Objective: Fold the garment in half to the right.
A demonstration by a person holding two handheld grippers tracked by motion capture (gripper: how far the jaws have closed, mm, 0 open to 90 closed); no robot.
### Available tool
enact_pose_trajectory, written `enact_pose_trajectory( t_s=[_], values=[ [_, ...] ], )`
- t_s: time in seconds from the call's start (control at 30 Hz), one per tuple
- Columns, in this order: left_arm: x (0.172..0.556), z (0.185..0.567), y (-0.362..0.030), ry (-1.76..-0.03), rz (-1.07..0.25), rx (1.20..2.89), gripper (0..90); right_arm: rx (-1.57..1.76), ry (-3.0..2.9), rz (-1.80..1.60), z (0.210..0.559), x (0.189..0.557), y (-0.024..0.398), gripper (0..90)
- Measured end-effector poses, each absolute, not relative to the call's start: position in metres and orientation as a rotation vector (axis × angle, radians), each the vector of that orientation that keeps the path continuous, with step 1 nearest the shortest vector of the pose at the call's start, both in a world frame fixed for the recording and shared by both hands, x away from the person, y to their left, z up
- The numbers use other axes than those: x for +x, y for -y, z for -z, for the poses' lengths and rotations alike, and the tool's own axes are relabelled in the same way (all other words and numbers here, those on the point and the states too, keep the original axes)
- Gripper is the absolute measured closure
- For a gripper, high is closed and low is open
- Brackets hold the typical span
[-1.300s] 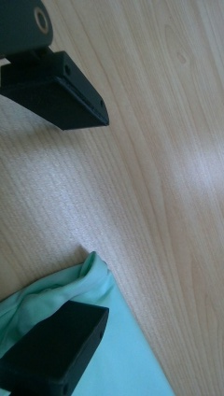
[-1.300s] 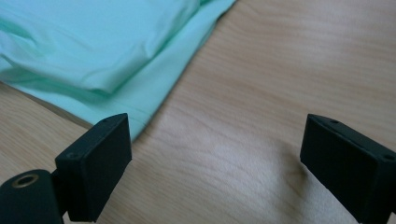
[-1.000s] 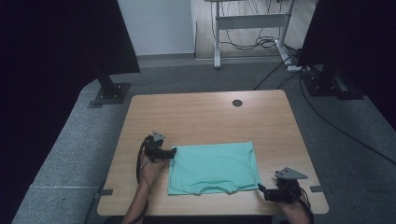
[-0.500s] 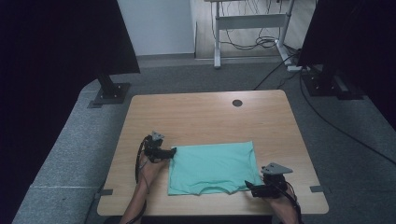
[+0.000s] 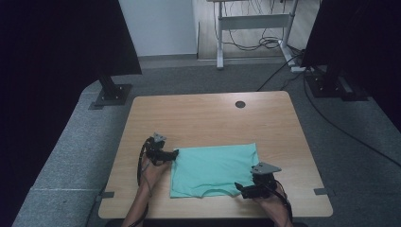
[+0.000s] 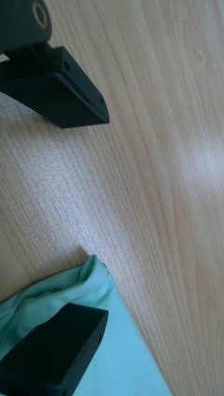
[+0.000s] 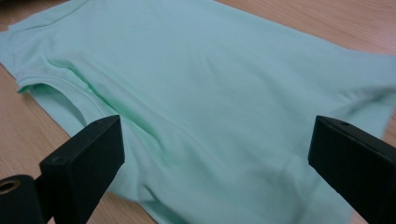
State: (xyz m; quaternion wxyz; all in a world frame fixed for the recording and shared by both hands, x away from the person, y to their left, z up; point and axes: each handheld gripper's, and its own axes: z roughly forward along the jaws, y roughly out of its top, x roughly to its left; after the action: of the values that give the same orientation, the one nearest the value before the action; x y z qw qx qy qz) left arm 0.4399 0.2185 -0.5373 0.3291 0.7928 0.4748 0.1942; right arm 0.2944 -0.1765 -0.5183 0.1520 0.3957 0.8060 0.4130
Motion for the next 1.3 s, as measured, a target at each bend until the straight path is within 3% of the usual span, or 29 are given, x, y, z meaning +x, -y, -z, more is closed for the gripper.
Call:
enact_pose_trajectory(
  t_s=[1.3],
  values=[
    [0.440,0.537,-0.219,-1.252,-0.504,2.069,4.7,0.961,-2.450,-1.292,0.525,0.308,0.073,4.0]
  ],
)
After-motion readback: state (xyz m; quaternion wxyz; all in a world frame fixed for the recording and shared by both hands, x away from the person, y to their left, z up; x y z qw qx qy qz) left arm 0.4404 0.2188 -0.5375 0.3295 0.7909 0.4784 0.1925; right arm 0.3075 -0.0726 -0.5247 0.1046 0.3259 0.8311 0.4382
